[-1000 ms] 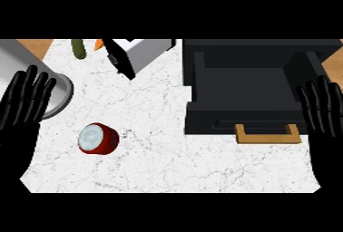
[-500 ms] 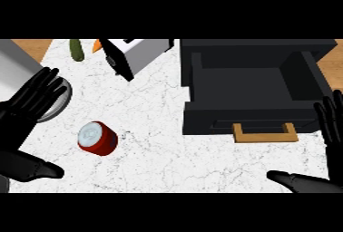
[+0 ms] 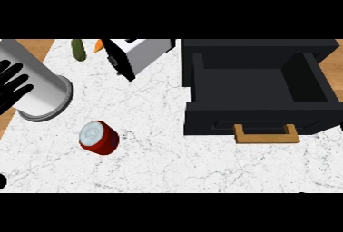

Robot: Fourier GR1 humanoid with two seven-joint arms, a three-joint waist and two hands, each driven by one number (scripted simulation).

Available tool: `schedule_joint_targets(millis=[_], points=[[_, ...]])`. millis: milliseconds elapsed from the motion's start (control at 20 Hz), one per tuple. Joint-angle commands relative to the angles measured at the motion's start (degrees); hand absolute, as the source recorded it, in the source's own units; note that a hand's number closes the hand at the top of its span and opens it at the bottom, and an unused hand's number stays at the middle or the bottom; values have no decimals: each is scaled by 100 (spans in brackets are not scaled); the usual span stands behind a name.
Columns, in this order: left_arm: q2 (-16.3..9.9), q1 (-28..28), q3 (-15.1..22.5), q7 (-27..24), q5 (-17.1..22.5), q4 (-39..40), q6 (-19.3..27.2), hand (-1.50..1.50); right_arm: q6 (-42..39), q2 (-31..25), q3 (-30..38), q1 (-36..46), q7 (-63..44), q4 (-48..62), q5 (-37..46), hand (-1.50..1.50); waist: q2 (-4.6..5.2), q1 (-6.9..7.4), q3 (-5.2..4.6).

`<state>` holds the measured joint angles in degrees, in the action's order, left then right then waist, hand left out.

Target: Pick up the can, place it into the drawer and close the drawer

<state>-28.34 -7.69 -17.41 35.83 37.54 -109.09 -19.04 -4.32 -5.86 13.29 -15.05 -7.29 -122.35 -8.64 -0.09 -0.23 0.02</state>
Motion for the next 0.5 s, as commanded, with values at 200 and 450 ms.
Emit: schedule_joint_targets(millis=[200,450], points=[[60,351,-460,625,661,-410,223,-150,-647,-19,508,-695,427,-43,-449,-150,-8,7,0],[31,-182,-455,1041,880,49,717,-150,-879,-188,932,-518,510,291,-832,-150,0,-4,1]])
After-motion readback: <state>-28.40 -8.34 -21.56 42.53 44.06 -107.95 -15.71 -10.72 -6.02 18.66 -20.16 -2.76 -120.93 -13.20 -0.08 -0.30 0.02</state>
